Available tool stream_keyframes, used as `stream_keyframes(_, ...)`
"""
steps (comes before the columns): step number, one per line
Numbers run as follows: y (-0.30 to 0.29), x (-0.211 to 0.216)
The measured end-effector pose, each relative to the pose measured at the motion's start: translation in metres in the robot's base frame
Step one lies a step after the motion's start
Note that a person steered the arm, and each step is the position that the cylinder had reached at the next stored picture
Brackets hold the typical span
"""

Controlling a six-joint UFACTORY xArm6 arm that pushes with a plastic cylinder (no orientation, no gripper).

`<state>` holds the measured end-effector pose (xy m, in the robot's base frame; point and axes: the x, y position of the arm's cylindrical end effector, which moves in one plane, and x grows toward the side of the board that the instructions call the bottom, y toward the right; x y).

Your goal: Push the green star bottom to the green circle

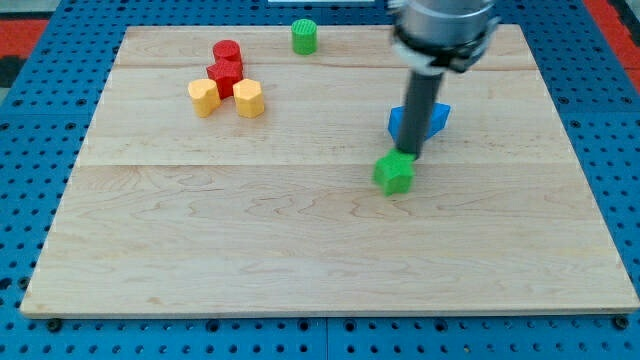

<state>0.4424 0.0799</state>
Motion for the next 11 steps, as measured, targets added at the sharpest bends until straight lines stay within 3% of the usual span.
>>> stream_keyframes(1,0.045,0.023)
stream_keyframes(2,0.004,0.049)
stream_keyframes(3,-0.049,0.026)
stream_keyframes(5,-0.105,0.032)
stream_keyframes(6,-0.106,-0.025)
stream_keyframes(7,-0.086,-0.05)
stream_keyframes(9,-0.133,-0.111)
stream_keyframes(11,-0.138,-0.123)
